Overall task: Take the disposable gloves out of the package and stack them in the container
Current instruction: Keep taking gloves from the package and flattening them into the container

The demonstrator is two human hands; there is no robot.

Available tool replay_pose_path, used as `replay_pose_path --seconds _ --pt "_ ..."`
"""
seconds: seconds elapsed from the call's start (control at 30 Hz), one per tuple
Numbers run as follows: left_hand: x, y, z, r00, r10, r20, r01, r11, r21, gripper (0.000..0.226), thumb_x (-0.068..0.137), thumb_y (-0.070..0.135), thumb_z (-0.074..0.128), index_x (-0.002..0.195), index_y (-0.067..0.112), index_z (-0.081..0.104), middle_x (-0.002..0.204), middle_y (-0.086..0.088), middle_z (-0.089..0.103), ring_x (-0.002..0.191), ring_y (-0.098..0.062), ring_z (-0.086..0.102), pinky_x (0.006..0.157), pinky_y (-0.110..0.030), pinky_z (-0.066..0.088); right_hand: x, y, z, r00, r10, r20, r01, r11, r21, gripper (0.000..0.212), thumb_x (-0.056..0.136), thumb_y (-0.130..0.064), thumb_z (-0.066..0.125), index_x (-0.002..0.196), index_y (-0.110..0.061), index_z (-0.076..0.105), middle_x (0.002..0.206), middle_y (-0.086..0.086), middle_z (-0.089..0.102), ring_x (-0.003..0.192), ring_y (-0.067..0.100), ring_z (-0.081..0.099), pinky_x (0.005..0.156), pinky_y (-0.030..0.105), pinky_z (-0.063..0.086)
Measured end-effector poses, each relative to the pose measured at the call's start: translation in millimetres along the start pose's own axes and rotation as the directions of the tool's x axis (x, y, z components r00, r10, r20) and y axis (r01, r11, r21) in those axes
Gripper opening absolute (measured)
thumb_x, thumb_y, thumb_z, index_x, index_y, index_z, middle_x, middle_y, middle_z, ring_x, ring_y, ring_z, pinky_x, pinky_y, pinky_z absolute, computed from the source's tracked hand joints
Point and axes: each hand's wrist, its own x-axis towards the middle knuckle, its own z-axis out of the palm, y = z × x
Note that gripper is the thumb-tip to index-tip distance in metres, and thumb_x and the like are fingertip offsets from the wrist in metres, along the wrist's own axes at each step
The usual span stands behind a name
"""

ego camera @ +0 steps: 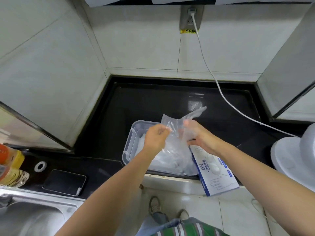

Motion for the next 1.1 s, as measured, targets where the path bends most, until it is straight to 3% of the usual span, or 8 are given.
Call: replay_pose_path --seconds 0.17,0.33,0.43,0.53,0.67,0.8,0.93,1.1 --pt "13 -14 -16 0.998 0.018 -0.065 -0.016 0.999 0.034 0.01 0.096 0.021 0.057 0.096 0.013 0.065 0.07 0.004 0.055 0.058 -0.005 0.046 0.048 -0.012 0.036 11 -3 15 0.971 0.078 -0.225 -0.091 0.995 -0.047 0.03 0.085 0.007 0.065 0.112 -0.004 0.061 0.08 0.013 0.066 0.07 0.018 0.066 0.061 0.02 0.057" --pt "23 -33 -41 0.995 0.098 -0.03 -0.061 0.801 0.595 0.026 0.104 0.012 0.039 0.123 0.01 0.056 0.114 -0.008 0.061 0.099 -0.013 0.061 0.081 -0.019 0.046 26 1 -6 0.865 0.028 -0.5 -0.028 1.0 0.008 0.03 0.086 0.007 0.057 0.115 0.001 0.059 0.087 0.016 0.065 0.068 0.017 0.061 0.064 0.03 0.054" --pt "28 -44 -43 0.996 0.083 0.018 -0.071 0.705 0.706 0.026 0.104 0.014 0.039 0.121 0.008 0.058 0.116 -0.01 0.063 0.093 -0.015 0.061 0.08 -0.021 0.047 25 -8 -4 0.711 -0.279 -0.645 0.17 0.959 -0.227 0.031 0.088 0.003 0.056 0.116 -0.01 0.058 0.093 0.002 0.06 0.076 0.001 0.056 0.075 0.021 0.048" --pt "34 -52 -38 0.997 0.075 -0.013 -0.052 0.785 0.617 0.024 0.1 0.02 0.045 0.101 0.005 0.064 0.097 -0.012 0.066 0.087 -0.023 0.062 0.077 -0.03 0.046 24 -21 19 0.744 -0.533 -0.402 0.373 0.831 -0.411 0.026 0.088 0.008 0.055 0.102 -0.012 0.065 0.089 0.004 0.065 0.073 0.001 0.056 0.068 0.015 0.047" --pt "39 -59 -30 0.999 0.044 0.03 -0.052 0.738 0.673 0.027 0.102 0.02 0.04 0.099 0.008 0.064 0.086 -0.01 0.065 0.069 -0.015 0.055 0.062 -0.024 0.044 47 6 51 0.984 -0.156 0.085 0.175 0.754 -0.633 0.028 0.094 -0.008 0.058 0.121 -0.017 0.062 0.102 0.008 0.065 0.087 0.023 0.061 0.077 0.027 0.047" --pt "42 -67 -34 0.998 -0.009 0.063 -0.04 0.68 0.732 0.026 0.102 0.025 0.04 0.114 0.01 0.058 0.093 -0.006 0.063 0.079 -0.017 0.06 0.058 -0.017 0.044 65 42 61 0.964 0.256 0.069 -0.085 0.542 -0.836 0.062 0.097 -0.021 0.056 0.151 -0.026 0.027 0.134 0.008 0.051 0.112 0.024 0.056 0.095 0.032 0.048" --pt "40 -73 -31 0.998 0.045 0.039 -0.058 0.556 0.829 0.044 0.096 0.027 0.055 0.135 0.013 0.041 0.13 -0.009 0.051 0.108 -0.023 0.058 0.084 -0.03 0.052 75 52 77 0.933 0.354 0.067 -0.127 0.496 -0.859 0.078 0.096 -0.017 0.055 0.156 -0.032 0.008 0.148 0.01 0.032 0.108 0.027 0.058 0.082 0.028 0.05" --pt "44 -65 -14 0.943 0.258 0.211 -0.315 0.48 0.819 0.036 0.091 0.01 0.057 0.126 0.014 0.047 0.125 -0.008 0.049 0.106 -0.025 0.056 0.082 -0.03 0.049 87 57 87 0.933 0.355 0.061 -0.099 0.416 -0.904 0.076 0.093 -0.009 0.057 0.155 -0.021 0.015 0.15 0.014 0.021 0.105 0.027 0.058 0.084 0.034 0.05"
